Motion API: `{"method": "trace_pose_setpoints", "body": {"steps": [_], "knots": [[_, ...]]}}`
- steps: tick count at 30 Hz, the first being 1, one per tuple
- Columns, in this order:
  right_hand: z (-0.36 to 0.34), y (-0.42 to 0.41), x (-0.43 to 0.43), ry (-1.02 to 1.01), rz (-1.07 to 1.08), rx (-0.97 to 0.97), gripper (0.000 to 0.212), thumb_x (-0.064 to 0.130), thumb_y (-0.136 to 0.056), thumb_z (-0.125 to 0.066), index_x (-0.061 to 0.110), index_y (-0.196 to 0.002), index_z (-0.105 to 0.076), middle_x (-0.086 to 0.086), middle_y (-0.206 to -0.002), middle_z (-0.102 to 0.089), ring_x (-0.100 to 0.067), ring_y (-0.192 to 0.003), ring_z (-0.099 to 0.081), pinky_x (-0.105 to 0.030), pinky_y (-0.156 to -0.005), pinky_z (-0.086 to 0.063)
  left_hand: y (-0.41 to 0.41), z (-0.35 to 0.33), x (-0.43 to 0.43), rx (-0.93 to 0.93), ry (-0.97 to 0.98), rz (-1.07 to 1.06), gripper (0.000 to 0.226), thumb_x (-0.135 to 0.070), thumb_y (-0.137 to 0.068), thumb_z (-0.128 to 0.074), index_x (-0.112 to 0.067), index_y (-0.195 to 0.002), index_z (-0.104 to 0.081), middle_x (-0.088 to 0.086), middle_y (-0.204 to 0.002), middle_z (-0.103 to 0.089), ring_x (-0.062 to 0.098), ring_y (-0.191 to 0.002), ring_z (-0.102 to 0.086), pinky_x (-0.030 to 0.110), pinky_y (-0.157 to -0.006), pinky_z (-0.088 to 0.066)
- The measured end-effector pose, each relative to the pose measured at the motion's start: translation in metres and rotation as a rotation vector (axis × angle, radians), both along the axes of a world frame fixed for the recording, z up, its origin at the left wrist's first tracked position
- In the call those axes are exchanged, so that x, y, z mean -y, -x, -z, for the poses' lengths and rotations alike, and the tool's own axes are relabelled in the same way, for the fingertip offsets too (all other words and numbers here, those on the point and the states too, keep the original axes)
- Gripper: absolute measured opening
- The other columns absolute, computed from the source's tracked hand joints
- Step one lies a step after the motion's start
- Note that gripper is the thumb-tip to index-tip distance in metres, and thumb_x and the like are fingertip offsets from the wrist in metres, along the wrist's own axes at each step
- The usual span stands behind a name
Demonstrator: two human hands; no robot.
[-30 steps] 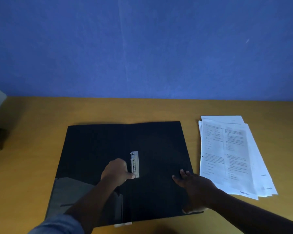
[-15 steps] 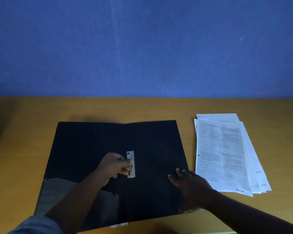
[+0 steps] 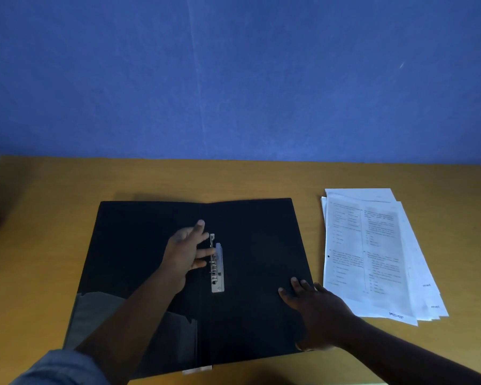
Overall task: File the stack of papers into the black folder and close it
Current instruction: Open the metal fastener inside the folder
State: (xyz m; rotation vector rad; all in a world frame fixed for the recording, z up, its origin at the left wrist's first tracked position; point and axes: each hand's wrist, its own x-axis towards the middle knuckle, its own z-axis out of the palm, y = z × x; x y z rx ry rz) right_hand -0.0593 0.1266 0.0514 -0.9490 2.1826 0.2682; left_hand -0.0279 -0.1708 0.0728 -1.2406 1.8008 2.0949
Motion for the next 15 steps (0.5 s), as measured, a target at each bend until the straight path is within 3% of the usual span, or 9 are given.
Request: {"method": "trace_pose_setpoints", "body": {"steps": [5, 8, 12, 15], "knots": [[0.001, -0.003, 0.001, -0.008, 0.001, 0.003, 0.108, 0.059, -0.08, -0.064, 0.031, -0.156, 0.009, -0.008, -0.166, 0.01, -0.025, -0.153, 0.003, -0.04, -0.122, -0.002, -0.006, 0.006, -0.001, 0.021, -0.039, -0.051, 0.053, -0.054, -0.099, -0.046, -0.013, -0.132, -0.055, 0.003, -0.125, -0.067, 0.022, -0.094, -0.073, 0.037, -0.07, -0.055], [-0.001, -0.005, 0.002, 0.021, 0.041, 0.023, 0.103, 0.059, -0.082, -0.062, 0.031, -0.156, 0.005, -0.008, -0.167, 0.009, -0.025, -0.153, 0.002, -0.04, -0.122, -0.003, -0.015, 0.005, -0.012, 0.029, 0.071, -0.056, 0.046, -0.048, -0.101, -0.048, -0.012, -0.127, -0.057, 0.002, -0.113, -0.07, 0.019, -0.092, -0.071, 0.036, -0.073, -0.054], [-0.013, -0.002, 0.0, 0.217, 0.331, 0.163, 0.088, 0.049, -0.085, -0.066, 0.035, -0.156, -0.015, 0.004, -0.167, -0.001, -0.022, -0.152, -0.013, -0.041, -0.121, -0.024, -0.028, -0.002, -0.035, -0.014, 0.184, -0.016, 0.015, -0.036, -0.101, -0.055, -0.022, -0.1, -0.062, 0.006, -0.106, -0.072, 0.016, -0.088, -0.07, 0.029, -0.066, -0.051], [-0.022, 0.008, -0.018, 0.405, 0.557, 0.119, 0.075, 0.042, -0.087, -0.068, 0.037, -0.152, -0.03, 0.014, -0.164, -0.016, -0.018, -0.147, -0.029, -0.037, -0.114, -0.033, -0.034, -0.002, -0.063, -0.041, 0.212, 0.038, 0.011, -0.029, -0.099, -0.059, -0.021, -0.105, -0.065, 0.005, -0.107, -0.071, 0.015, -0.091, -0.069, 0.031, -0.073, -0.055]]}}
